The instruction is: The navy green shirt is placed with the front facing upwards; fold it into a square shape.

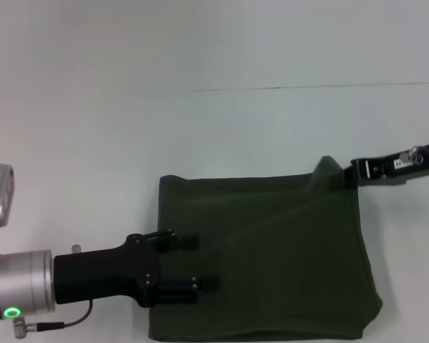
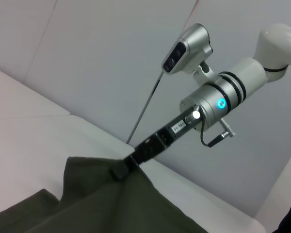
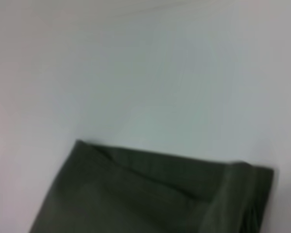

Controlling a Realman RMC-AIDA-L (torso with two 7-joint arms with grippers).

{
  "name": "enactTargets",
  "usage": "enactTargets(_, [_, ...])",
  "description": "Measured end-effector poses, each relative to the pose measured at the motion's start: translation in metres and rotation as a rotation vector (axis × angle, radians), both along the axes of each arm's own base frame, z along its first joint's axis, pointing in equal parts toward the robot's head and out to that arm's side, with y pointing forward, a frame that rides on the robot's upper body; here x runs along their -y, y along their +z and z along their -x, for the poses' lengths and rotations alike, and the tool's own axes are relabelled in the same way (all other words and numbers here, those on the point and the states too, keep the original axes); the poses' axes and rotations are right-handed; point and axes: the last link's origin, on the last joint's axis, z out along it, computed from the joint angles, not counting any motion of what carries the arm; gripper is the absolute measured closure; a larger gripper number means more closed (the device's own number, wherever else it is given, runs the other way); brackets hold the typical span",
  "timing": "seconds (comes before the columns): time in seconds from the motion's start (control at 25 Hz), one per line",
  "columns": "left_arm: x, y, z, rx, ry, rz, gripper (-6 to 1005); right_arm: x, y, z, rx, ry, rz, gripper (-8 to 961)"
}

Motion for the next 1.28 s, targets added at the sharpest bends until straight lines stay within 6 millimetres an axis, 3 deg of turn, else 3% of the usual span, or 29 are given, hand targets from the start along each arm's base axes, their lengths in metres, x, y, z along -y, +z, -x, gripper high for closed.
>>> enactTargets(0.4, [-0.002, -0.004, -0.002, 0.003, 0.007, 0.009, 88, -0.009, 0.008, 0.031, -0.170, 0.197, -0.081, 930])
enactTargets(0.52, [-0.002, -0.004, -0.002, 0.001, 0.008, 0.007, 88, -0.006, 0.007, 0.032, -0.180, 0.227, -0.070, 931])
enactTargets(0.96, [-0.001, -0.006, -0.002, -0.002, 0.015, 0.028, 91, 0.026, -0.002, -0.020, -0.150, 0.077, -0.016, 930])
enactTargets(1.28, [-0.001, -0.008, -0.006, -0.004, 0.011, 0.061, 92, 0.024, -0.003, -0.040, -0.117, 0.025, -0.024, 931])
